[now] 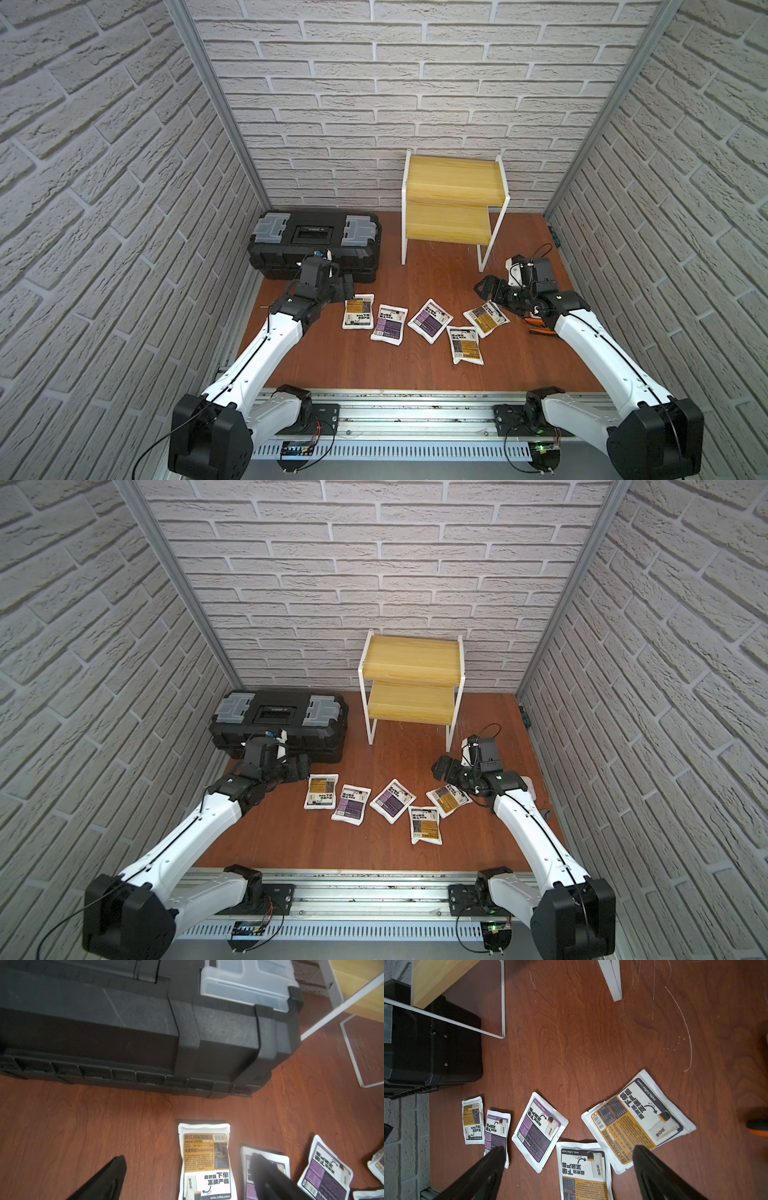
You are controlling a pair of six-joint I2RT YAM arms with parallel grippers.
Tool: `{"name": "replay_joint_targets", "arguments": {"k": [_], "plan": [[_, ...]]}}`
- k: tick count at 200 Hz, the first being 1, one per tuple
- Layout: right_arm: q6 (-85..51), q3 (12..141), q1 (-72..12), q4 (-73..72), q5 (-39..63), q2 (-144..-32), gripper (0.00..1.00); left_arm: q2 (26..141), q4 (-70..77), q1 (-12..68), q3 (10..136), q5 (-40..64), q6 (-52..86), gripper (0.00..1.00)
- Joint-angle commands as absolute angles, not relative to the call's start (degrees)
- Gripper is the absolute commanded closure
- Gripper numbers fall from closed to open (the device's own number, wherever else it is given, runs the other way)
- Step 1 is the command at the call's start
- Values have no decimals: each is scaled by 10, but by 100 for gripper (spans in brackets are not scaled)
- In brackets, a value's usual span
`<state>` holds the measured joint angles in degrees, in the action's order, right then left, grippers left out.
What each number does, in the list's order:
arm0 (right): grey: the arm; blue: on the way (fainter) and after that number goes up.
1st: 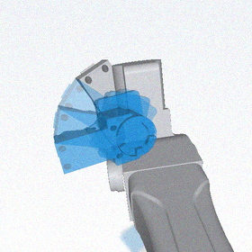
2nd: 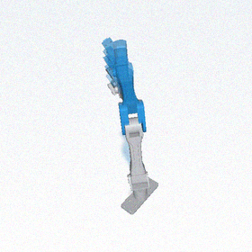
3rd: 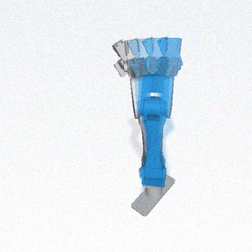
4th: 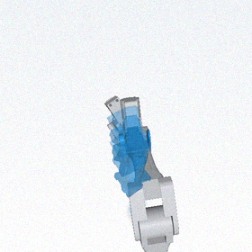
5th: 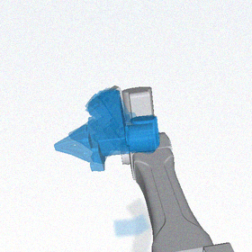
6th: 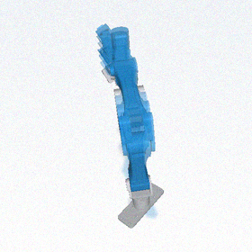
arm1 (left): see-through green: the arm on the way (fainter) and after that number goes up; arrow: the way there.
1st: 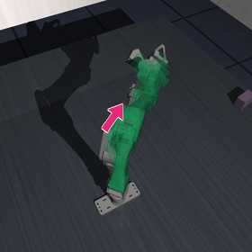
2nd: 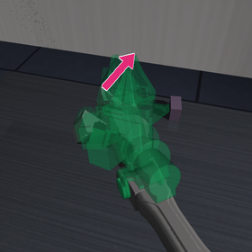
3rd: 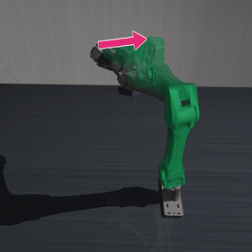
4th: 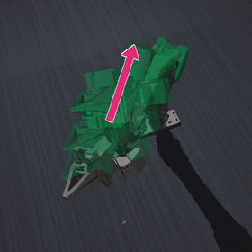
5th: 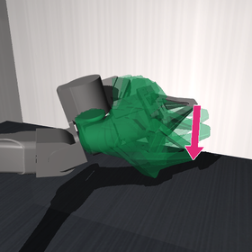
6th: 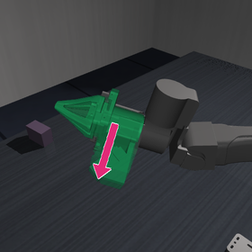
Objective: Place the bagged coffee beans on the shelf by color
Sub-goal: Adjust the distractor at the center of the board.
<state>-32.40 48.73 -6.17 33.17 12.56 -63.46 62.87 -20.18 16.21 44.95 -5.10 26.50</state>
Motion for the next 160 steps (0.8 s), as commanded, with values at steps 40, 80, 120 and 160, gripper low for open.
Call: {"name": "replay_joint_targets", "arguments": {"k": [40, 80, 120, 160], "plan": [[-320, 485, -66, 323, 114, -632, 0, 650, -185, 107, 437, -42, 290, 2], [-328, 484, -66, 317, 114, -641, 0, 700, -146, 66, 433, -11, 290, 1], [-325, 493, -65, 323, 104, -646, 0, 786, -106, 47, 474, 6, 282, 2], [-323, 502, -66, 336, 97, -644, 0, 874, -90, 19, 548, 25, 278, 2]]}}
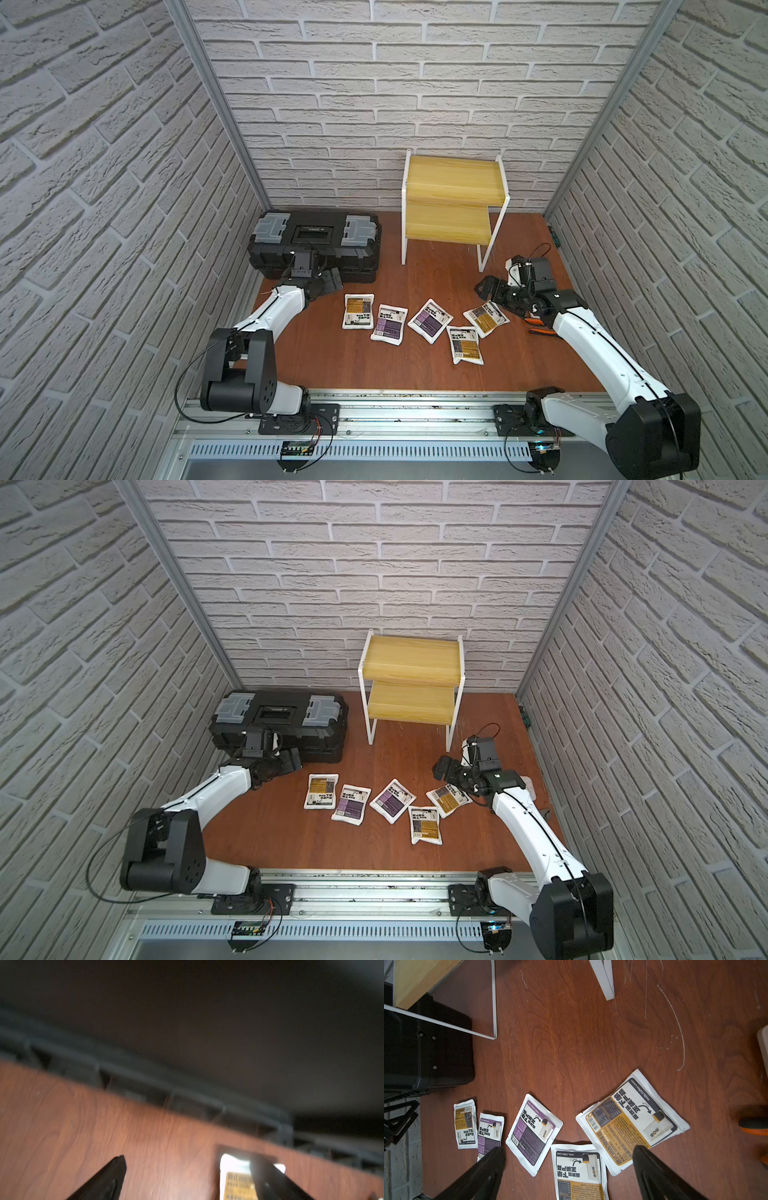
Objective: Place the bagged coffee beans on the shelf by color
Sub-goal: Adjust the distractor at the center of the board.
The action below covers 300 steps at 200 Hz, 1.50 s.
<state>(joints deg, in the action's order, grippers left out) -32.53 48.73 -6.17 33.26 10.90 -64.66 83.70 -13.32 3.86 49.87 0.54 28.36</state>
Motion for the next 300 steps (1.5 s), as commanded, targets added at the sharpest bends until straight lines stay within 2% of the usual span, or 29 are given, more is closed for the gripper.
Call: {"name": "replay_joint_targets", "arguments": {"k": [1, 92, 151, 174, 211, 248, 269, 300], "plan": [[-323, 502, -66, 336, 96, -644, 0, 876, -90, 19, 549, 26, 278, 2], [-329, 504, -66, 352, 90, -629, 0, 1054, -132, -32, 767, 51, 246, 2], [-328, 511, -65, 351, 93, -631, 0, 1073, -179, -96, 829, 79, 211, 2], [-328, 520, -66, 351, 94, -635, 0, 1049, -176, -98, 808, 95, 209, 1], [-317, 552, -65, 360, 90, -639, 0, 962, -176, -69, 727, 135, 239, 1], [-307, 605, -59, 366, 82, -646, 0, 845, -188, 0, 658, 133, 256, 2], [-300, 651, -52, 379, 106, -666, 0, 825, -189, 36, 680, 143, 258, 2], [-295, 711, -44, 372, 147, -704, 0, 887, -181, 57, 786, 219, 257, 2]]}}
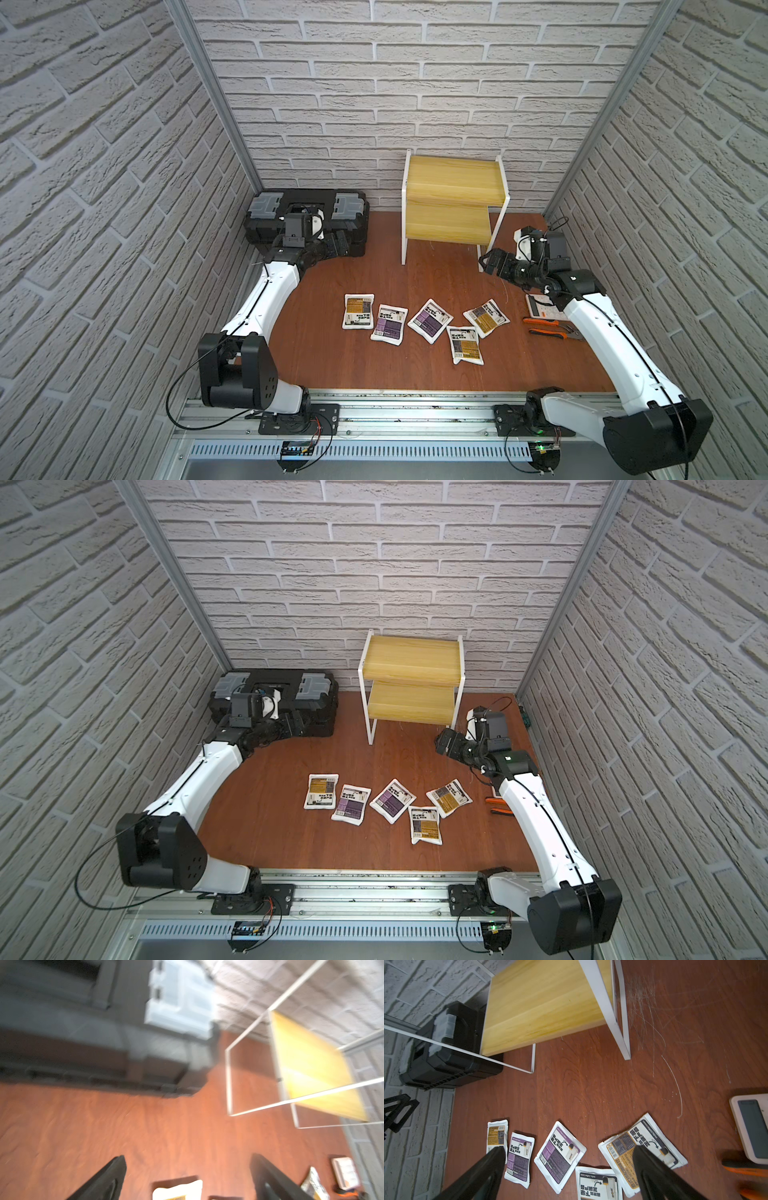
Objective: Place the bagged coffee beans on the shelf by color
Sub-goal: Adjust the distractor at the center of the board.
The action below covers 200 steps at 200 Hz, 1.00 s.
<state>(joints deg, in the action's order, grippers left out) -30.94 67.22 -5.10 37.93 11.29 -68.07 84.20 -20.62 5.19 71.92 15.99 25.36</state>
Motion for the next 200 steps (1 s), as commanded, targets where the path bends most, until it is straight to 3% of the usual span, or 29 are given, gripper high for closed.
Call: {"name": "replay_joint_targets", "arguments": {"k": [1, 50, 88, 122, 155, 200], "plan": [[-295, 713, -44, 372, 148, -706, 0, 890, -180, 58, 790, 223, 257, 2], [-267, 793, -32, 359, 146, -791, 0, 1043, -171, 84, 978, 348, 255, 1], [-252, 823, -24, 365, 154, -823, 0, 1127, -242, 107, 1106, 319, 256, 2], [-250, 791, -11, 372, 162, -771, 0, 1144, -248, 122, 1129, 282, 273, 1], [-304, 730, 82, 362, 185, -704, 0, 1151, -263, 141, 1133, 266, 271, 1], [-356, 753, 165, 366, 208, -748, 0, 1163, -266, 162, 1137, 253, 273, 2]]}}
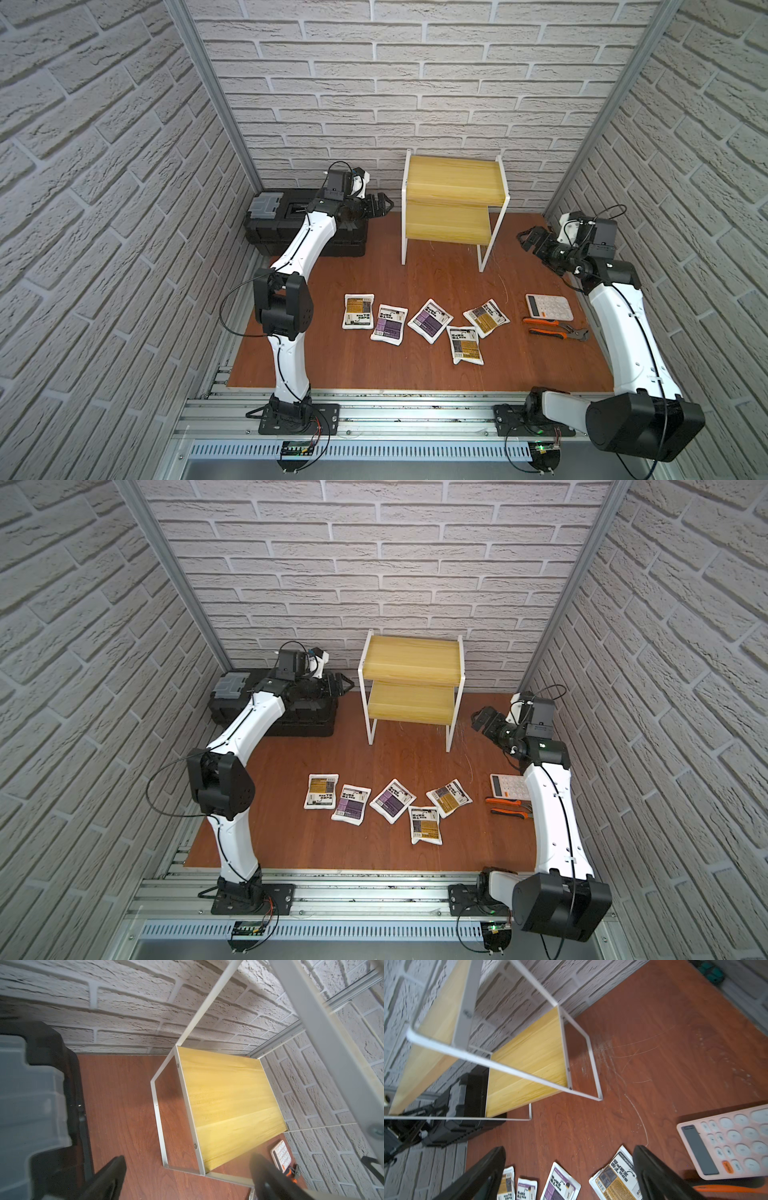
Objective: Place the bagged coffee beans on the shelf by color
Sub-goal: Adjust the distractor at the center of the board, then adjust the shelf at the center of the board.
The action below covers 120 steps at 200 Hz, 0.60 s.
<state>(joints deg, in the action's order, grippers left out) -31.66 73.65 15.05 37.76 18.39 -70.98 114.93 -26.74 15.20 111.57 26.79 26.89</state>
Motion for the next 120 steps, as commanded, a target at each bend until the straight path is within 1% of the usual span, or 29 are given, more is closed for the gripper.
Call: {"name": "replay_joint_targets", "arguments": {"k": [1, 15, 39, 53, 86, 120], "plan": [[-357, 755, 165, 366, 208, -750, 0, 1164, -266, 162, 1137, 253, 273, 2], [-369, 784, 165, 366, 219, -789, 0, 1170, -269, 166, 1143, 250, 276, 2], [-390, 836, 164, 359, 271, -863, 0, 1181, -278, 170, 1159, 242, 275, 1], [-407, 854, 163, 352, 278, -895, 0, 1186, -281, 172, 1165, 237, 277, 1], [-437, 873, 141, 331, 292, -938, 0, 1188, -281, 176, 1170, 232, 277, 1], [-446, 875, 107, 328, 290, -950, 0, 1183, -275, 181, 1160, 228, 279, 1]]}}
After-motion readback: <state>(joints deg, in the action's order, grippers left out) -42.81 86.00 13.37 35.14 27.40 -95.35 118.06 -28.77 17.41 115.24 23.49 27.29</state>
